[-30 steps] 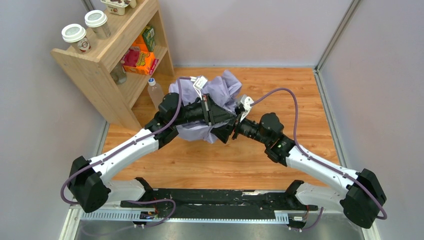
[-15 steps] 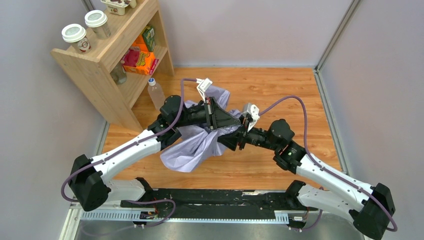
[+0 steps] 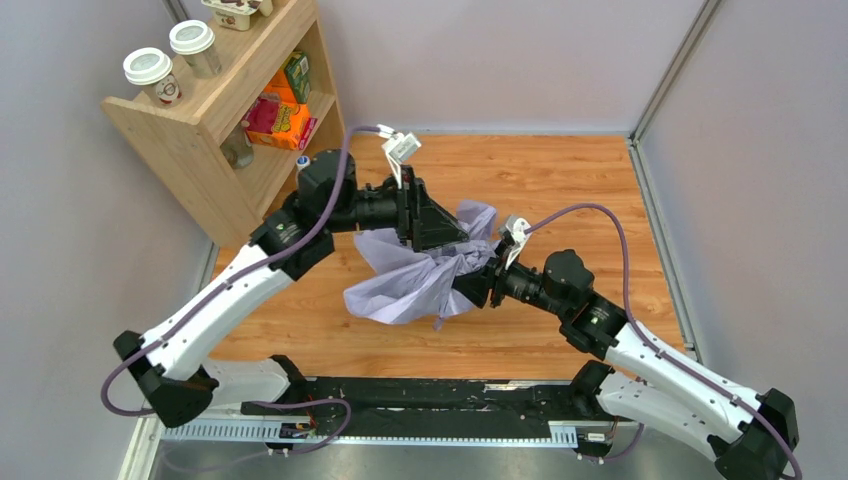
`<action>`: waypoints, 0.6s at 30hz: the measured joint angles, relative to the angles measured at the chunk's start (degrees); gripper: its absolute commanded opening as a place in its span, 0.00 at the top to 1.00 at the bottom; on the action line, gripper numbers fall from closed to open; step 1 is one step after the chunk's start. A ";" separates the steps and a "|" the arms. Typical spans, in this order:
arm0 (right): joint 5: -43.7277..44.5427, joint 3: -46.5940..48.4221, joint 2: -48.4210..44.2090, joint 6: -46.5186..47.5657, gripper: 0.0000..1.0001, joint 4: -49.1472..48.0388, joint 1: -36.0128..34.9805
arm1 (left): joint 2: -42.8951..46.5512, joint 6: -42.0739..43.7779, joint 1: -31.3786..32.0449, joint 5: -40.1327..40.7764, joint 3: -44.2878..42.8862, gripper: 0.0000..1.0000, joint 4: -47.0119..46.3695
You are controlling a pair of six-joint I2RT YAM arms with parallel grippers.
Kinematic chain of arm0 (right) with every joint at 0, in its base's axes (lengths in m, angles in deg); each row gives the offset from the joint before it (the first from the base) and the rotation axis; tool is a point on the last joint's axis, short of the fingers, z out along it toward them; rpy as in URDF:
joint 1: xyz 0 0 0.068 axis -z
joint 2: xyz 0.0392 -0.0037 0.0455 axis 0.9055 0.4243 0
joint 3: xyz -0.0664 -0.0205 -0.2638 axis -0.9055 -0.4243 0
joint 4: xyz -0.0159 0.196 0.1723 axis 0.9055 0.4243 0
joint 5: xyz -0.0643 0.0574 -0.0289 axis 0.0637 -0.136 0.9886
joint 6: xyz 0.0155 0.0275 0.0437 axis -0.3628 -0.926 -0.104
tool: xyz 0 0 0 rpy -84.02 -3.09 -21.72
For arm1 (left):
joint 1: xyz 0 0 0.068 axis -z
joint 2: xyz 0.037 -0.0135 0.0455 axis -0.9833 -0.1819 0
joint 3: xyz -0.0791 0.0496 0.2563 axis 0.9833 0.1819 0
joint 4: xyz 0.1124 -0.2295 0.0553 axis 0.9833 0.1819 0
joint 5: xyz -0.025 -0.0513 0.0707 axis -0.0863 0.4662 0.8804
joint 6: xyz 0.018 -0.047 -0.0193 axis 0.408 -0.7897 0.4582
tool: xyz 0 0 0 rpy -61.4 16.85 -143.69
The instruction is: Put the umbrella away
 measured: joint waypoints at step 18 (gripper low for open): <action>7.08 17.31 2.89 -1.40 1.00 27.89 1.33 | 3.61 21.35 5.90 23.41 6.60 0.65 30.88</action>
